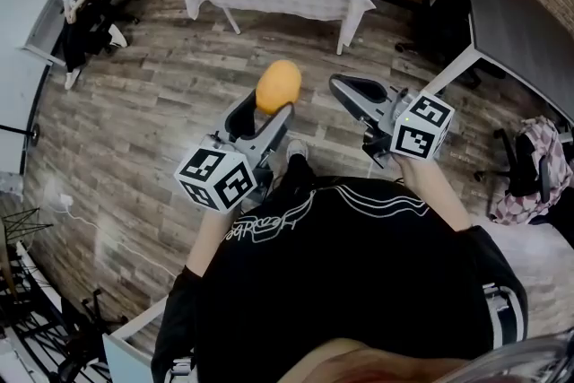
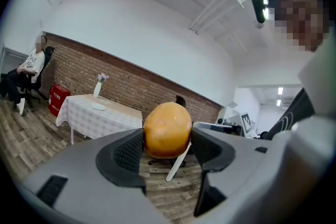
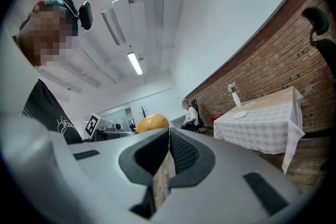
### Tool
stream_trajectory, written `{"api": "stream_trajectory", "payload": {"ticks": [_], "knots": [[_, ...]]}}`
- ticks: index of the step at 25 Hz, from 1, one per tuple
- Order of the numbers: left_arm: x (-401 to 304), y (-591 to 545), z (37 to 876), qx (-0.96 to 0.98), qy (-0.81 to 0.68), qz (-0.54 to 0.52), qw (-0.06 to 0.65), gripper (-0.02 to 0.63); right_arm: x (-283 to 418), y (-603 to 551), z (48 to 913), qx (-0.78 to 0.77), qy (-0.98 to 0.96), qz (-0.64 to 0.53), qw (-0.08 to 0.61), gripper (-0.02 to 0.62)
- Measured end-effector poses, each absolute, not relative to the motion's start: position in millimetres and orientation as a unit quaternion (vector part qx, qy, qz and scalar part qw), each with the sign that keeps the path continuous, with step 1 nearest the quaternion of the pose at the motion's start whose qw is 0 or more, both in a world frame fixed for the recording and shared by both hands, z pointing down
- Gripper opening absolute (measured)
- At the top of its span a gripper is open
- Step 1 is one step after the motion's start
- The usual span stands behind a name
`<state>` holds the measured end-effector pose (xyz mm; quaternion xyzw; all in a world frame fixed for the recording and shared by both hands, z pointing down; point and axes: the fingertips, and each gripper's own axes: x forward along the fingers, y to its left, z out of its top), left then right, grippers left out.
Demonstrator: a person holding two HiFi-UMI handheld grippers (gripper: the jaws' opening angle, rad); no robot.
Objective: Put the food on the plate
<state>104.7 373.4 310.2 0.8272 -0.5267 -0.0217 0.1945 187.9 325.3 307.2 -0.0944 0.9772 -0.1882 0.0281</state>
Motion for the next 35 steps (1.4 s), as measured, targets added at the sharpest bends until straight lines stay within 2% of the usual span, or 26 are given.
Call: {"api": "stream_trajectory", "payload": {"ticks": [14, 28, 35], "knots": [[44, 283, 324, 0.828, -0.521, -0.024, 0.207, 0.281, 127, 235, 322, -0.103, 0.975, -0.198, 0.019, -0.003], [-81, 103, 314, 0.841, -0.493, -0.007, 0.225, 0.281, 6, 61, 314, -0.145, 0.963, -0.226, 0.013, -0.003], [-94, 84, 312, 0.851, -0.483, -0.003, 0.207, 0.281, -1, 46, 311, -0.162, 0.963, -0.213, 0.023, -0.003]]}}
